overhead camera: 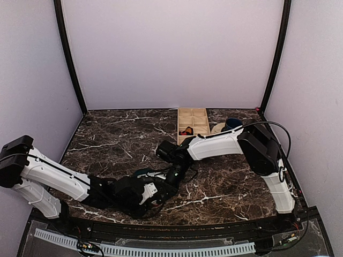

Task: Roll the socks
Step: Roll the sock at the center of the board.

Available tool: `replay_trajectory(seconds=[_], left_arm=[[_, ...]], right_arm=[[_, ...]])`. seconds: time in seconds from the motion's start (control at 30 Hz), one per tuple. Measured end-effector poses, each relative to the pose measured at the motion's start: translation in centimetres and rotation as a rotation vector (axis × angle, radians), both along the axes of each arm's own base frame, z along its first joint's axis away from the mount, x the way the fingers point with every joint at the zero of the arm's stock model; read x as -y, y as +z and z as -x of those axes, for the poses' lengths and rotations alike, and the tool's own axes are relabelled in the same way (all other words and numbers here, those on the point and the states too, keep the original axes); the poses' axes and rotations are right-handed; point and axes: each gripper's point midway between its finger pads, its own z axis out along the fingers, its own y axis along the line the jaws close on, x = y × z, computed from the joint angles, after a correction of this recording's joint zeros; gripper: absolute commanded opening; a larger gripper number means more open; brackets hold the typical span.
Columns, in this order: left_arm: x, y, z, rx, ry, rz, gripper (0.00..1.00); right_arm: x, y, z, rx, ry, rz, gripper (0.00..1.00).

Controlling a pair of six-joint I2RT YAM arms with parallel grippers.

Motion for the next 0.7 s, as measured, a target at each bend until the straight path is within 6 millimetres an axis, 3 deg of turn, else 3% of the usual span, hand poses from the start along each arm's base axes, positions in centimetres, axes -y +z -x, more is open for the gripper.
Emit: replay_trajectory(seconds=[0.37, 0.7], left_arm=[[-1.7, 0.1, -1.0, -0.097, 0.122, 0.097, 0.0], [-1.5, 0.0, -0.5, -0.188, 0.112, 0.13, 0.0]], right_arm=[[0.1, 0.0, -0.4, -0.06, -0.038, -0.051, 0.24], [0.8, 0.2, -1.1, -0.078, -0.108, -0.066, 0.26]])
